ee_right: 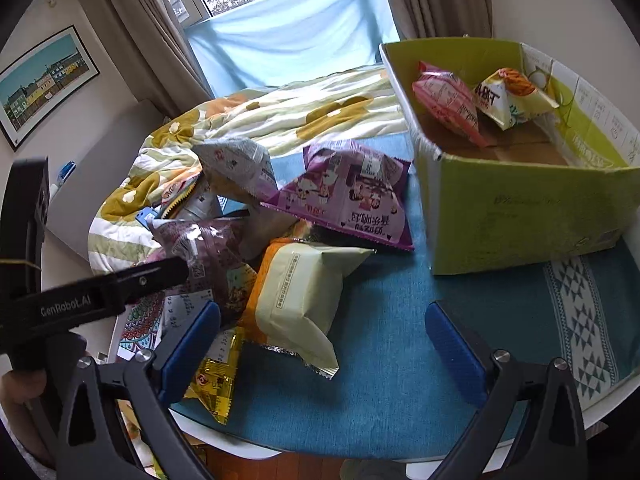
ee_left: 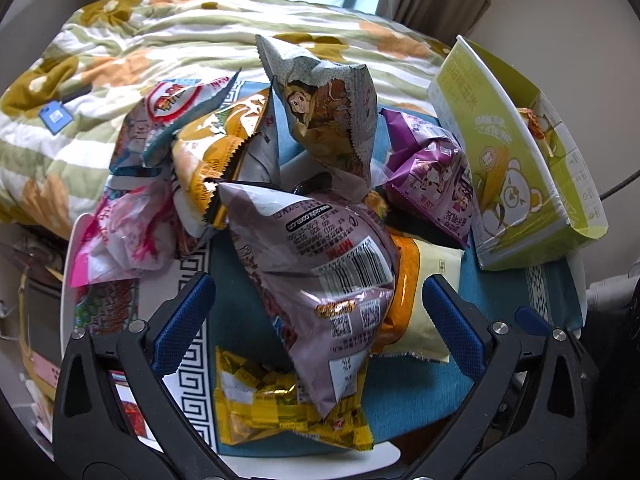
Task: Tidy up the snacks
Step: 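Move both tools back over the snack pile, then grasp the purple-grey bag with the left tool while the right tool grasps the cream bag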
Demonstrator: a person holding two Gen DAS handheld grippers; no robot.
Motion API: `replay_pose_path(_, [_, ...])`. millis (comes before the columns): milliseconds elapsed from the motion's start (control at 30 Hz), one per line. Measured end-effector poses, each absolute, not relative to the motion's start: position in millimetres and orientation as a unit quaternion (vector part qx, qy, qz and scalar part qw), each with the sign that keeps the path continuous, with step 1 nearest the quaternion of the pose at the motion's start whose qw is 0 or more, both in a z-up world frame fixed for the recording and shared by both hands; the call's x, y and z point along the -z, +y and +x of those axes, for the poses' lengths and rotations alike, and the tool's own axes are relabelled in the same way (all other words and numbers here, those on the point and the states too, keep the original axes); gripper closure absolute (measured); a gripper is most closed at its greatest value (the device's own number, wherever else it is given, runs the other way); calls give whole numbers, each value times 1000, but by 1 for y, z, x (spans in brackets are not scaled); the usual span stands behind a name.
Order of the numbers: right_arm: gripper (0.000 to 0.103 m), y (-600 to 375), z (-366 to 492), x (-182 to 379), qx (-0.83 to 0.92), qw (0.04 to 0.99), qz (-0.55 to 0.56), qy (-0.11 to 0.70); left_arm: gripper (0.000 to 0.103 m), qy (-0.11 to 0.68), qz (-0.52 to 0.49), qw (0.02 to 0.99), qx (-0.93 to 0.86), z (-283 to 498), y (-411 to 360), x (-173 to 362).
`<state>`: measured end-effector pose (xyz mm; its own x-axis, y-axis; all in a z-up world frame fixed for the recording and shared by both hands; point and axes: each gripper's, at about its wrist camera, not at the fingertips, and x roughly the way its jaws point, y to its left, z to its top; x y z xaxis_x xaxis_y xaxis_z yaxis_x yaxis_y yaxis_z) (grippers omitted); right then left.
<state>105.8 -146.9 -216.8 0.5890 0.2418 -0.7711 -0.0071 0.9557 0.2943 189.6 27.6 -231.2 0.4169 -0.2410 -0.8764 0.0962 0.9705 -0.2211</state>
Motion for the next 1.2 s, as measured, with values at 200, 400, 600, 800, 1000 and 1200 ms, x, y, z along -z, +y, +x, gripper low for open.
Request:
replay_pose_path(200, [1,-135,120,239,-92,869,122,471,6,551,-79,825,99,208,23,255])
replay_pose_path(400, [1,-129,131,250,-105,861,121,483,34,552,-109,818,118,209,28,261])
replay_pose_path(600, [1,-119,139,256,-119,857,106,490,43,538,-67,832,116,197,19,251])
replay_pose_path(800, [1,-109,144,264,-128,853,95,496,44,522,-19,847,103,188,19,243])
replay_pose_path(1000, [1,-101,151,268,-128,854,82,498,44,520,-15,849,97,184,29,241])
replay_pose_path(1200, [4,-99,162,272,-128,856,77,495,44,521,-13,848,96,182,31,243])
